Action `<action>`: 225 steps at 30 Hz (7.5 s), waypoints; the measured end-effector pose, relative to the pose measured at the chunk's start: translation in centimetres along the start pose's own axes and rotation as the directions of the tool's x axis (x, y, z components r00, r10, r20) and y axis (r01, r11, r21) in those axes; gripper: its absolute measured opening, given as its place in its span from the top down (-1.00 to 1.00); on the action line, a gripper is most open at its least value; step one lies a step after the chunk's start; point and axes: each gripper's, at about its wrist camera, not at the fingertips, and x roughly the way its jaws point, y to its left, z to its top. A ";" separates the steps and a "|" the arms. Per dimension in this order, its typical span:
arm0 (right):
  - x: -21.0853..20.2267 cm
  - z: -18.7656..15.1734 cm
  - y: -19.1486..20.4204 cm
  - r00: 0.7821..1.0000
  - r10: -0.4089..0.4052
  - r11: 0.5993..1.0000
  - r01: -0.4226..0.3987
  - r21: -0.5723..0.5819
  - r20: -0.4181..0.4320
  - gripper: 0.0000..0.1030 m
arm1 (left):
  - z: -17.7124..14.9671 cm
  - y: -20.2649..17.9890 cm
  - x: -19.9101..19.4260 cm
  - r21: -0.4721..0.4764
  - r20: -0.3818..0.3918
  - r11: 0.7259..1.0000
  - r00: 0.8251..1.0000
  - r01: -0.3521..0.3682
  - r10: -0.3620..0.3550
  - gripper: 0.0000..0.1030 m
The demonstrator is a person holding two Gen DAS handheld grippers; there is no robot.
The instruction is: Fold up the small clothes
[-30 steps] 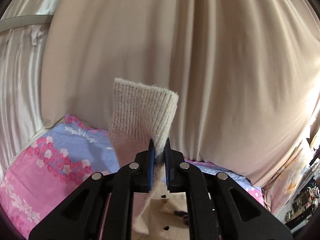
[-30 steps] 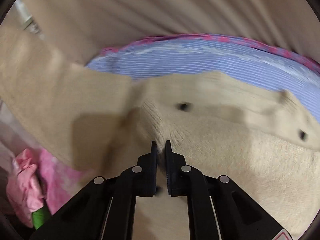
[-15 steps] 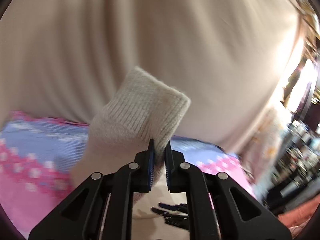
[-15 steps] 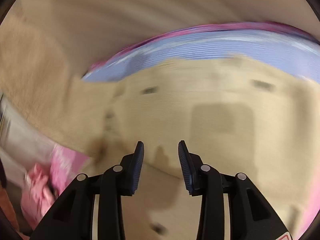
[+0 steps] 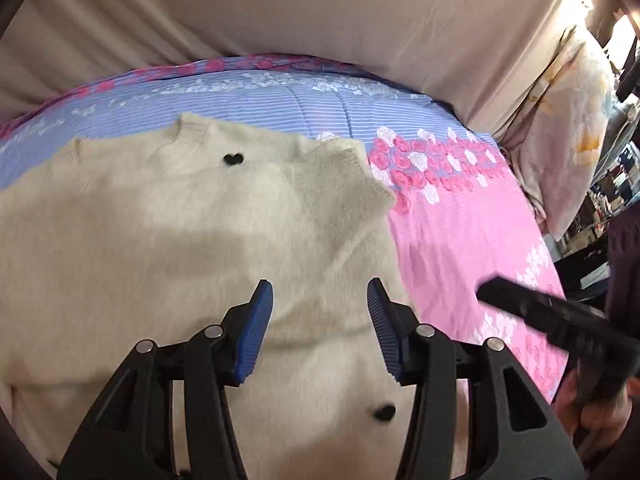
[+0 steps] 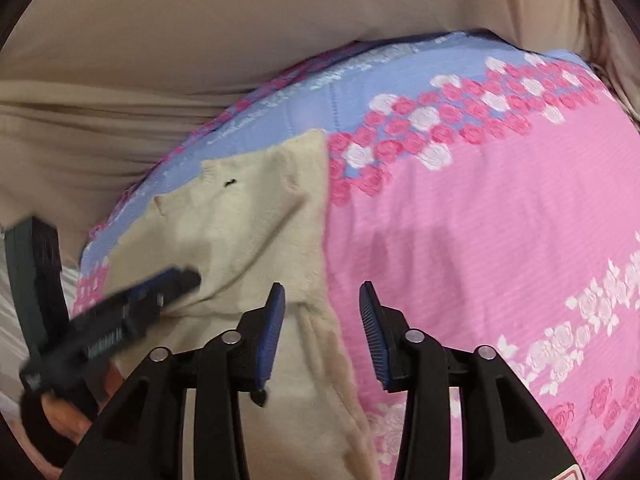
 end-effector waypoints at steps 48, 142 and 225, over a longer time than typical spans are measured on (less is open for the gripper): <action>-8.1 -24.4 -1.9 0.981 0.052 0.996 -0.037 0.081 -0.185 0.83 | -29.6 19.3 -20.9 -0.541 -0.113 0.835 0.993 -0.094 0.039 0.89; 3.7 -7.8 2.0 0.982 -0.146 0.983 0.130 -0.129 -0.122 0.97 | -13.1 17.1 -10.1 -0.419 -0.162 0.811 0.912 -0.409 0.376 0.12; -7.2 -12.3 0.4 0.990 -0.141 0.990 0.141 0.010 0.004 0.10 | -20.6 19.7 -18.6 -0.768 0.082 0.639 0.985 -0.035 0.152 0.74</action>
